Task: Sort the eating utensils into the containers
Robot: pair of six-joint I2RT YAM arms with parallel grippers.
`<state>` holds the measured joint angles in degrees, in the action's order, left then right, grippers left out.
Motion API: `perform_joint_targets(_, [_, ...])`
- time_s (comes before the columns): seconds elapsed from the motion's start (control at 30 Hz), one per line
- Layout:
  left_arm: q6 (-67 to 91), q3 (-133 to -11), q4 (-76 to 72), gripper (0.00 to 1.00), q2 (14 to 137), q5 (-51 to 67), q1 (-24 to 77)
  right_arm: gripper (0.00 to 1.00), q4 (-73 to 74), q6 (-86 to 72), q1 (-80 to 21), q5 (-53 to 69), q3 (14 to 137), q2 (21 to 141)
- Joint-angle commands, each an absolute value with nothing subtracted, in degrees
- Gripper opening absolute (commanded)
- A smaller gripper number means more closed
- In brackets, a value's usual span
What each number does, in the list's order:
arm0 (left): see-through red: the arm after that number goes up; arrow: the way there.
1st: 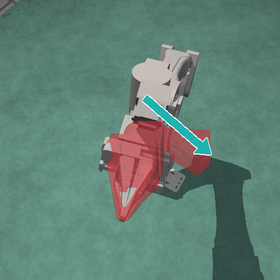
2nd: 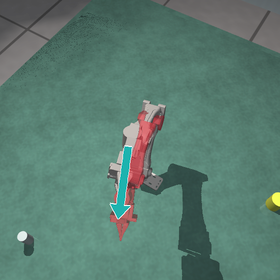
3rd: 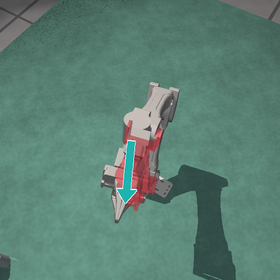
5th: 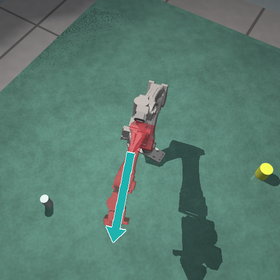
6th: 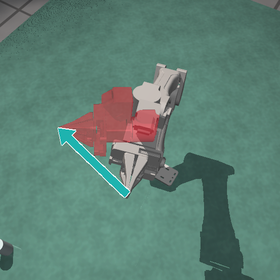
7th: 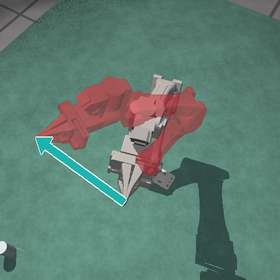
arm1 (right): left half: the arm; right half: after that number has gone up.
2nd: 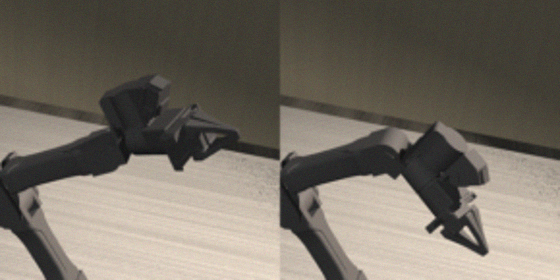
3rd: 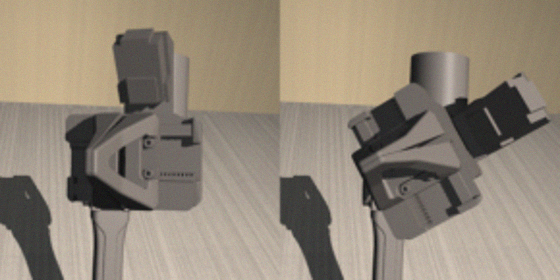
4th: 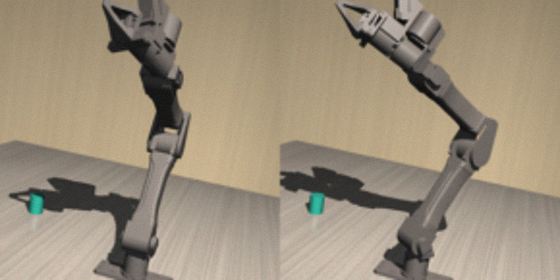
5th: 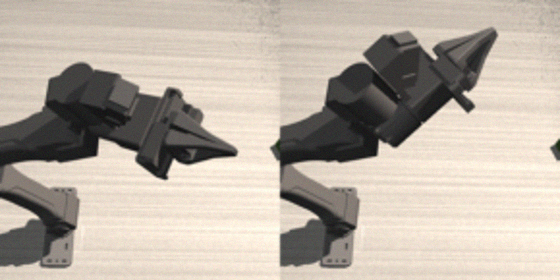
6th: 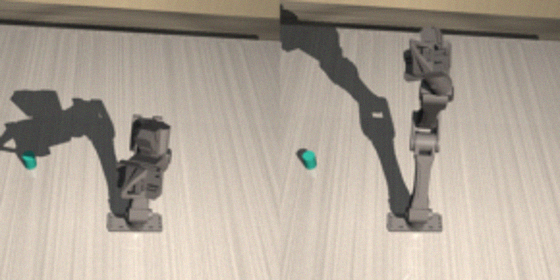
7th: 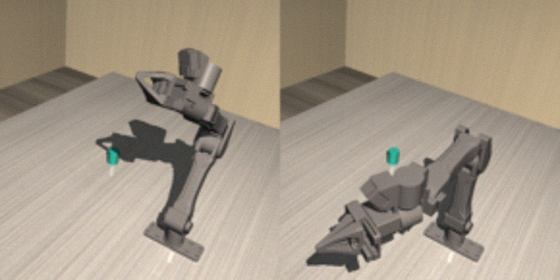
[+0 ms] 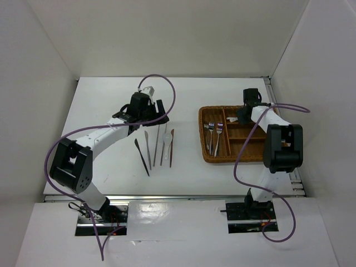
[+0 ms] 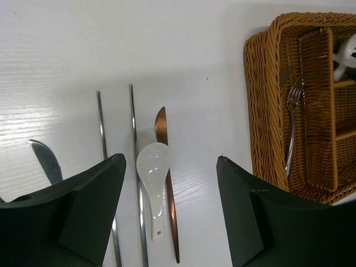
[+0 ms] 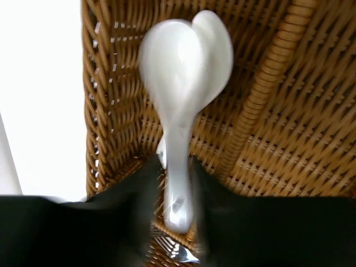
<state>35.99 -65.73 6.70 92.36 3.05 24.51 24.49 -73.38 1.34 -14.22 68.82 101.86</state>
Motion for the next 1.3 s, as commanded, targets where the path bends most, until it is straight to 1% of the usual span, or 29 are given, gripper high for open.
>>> perform_joint_targets(0.0, [34.1,-64.6,4.3,0.8,91.6,4.2,24.2,0.42,21.7,-71.6,1.8,-15.5,71.0,100.3])
perform_joint_targets(0.07, [34.1,-64.1,4.3,0.8,91.6,5.0,24.2,0.49,21.7,-70.1,1.8,-15.5,71.0,99.0])
perform_joint_targets(0.1, [33.6,-64.1,4.3,0.8,91.6,5.5,24.2,0.51,21.7,-69.4,1.8,-15.5,71.5,99.0])
perform_joint_targets(0.2, [32.4,-62.8,4.3,0.8,92.1,6.1,24.2,0.51,22.2,-66.3,1.8,-13.9,72.2,96.9])
perform_joint_targets(0.27, [31.6,-62.3,3.8,0.8,92.7,6.7,24.2,0.51,21.4,-61.5,1.8,-10.2,72.2,94.5])
perform_joint_targets(0.43, [28.3,-60.2,0.3,0.78,94.7,10.8,24.2,0.52,12.1,-46.4,1.8,2.0,65.2,88.0])
perform_joint_targets(0.53, [28.9,-59.0,-1.7,0.76,96.1,12.7,24.2,0.52,9.8,-40.9,-1.0,2.7,60.9,84.0])
perform_joint_targets(0.8, [29.0,-57.8,-3.3,0.7,100.3,12.2,24.2,0.52,9.8,-37.3,-5.4,3.3,57.3,79.1])
perform_joint_targets(0.87, [29.0,-57.8,-4.0,0.7,101.2,12.7,24.2,0.52,9.8,-36.6,-6.6,3.8,56.8,78.5])
perform_joint_targets(0.9, [29.0,-57.8,-4.0,0.66,101.7,13.6,24.2,0.52,9.8,-36.6,-6.6,3.8,56.8,78.5])
perform_joint_targets(1.2, [30.1,-58.4,-6.1,0.59,105.0,14.0,24.2,0.52,11.1,-35.4,-7.6,3.3,55.1,75.8])
perform_joint_targets(1.27, [30.1,-58.4,-6.7,0.54,105.6,14.0,24.2,0.52,11.1,-35.4,-7.6,3.3,55.1,75.2])
